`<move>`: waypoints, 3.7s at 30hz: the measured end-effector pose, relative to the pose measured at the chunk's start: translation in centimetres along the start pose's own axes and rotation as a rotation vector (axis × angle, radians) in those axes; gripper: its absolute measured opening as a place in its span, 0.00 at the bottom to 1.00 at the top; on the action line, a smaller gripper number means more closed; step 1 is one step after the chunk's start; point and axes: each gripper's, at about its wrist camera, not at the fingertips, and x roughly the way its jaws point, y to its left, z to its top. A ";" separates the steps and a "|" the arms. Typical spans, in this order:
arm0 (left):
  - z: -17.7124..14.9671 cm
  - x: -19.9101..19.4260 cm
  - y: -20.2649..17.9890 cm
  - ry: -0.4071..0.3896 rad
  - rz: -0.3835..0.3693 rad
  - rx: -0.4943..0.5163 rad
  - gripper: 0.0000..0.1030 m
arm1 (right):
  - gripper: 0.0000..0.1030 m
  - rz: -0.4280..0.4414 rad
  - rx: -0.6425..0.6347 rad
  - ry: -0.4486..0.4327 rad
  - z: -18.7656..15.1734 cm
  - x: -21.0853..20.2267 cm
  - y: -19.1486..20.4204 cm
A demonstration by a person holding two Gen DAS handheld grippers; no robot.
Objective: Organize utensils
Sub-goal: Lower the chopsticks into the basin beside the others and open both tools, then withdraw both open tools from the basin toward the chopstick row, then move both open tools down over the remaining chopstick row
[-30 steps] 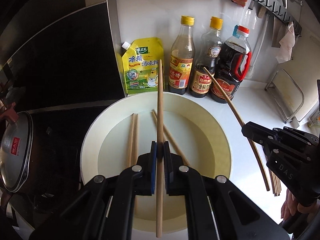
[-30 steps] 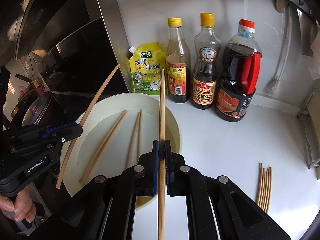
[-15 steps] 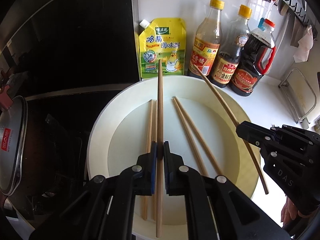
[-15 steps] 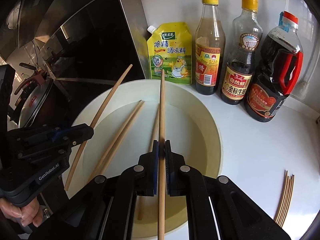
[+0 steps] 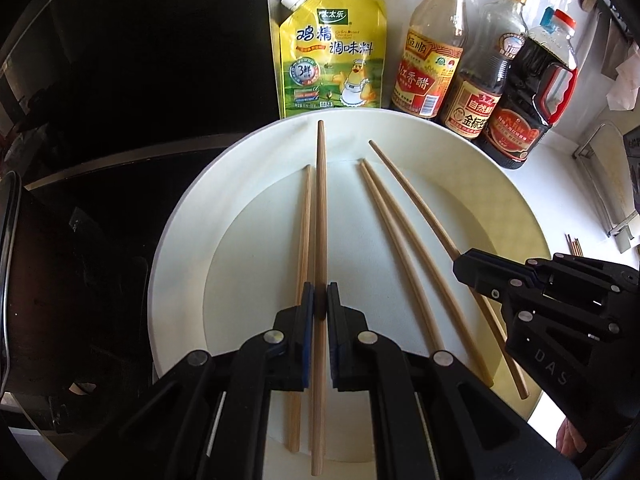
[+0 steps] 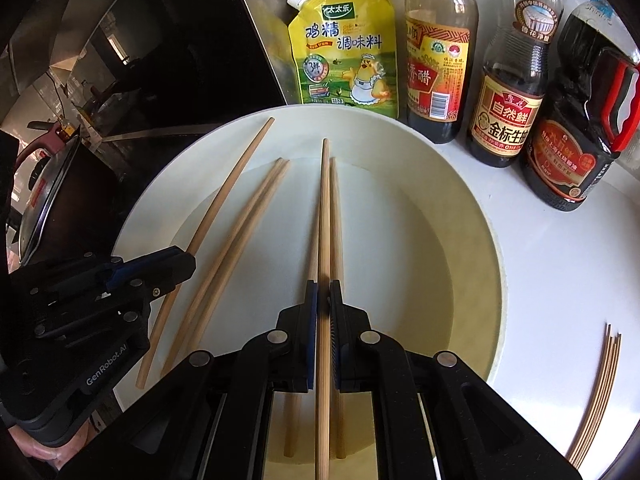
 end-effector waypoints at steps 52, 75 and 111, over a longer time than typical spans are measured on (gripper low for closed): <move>-2.6 -7.1 -5.8 -0.086 -0.029 0.079 0.51 | 0.22 -0.042 0.191 -0.173 -8.3 -11.1 -5.0; -3.7 -7.8 -17.4 -0.071 -0.096 0.175 0.52 | 0.27 -0.087 0.299 -0.190 -13.9 -16.2 -14.5; -6.4 -2.3 -27.5 0.040 -0.112 0.232 0.57 | 0.44 -0.128 0.409 -0.110 -20.3 -14.6 -25.4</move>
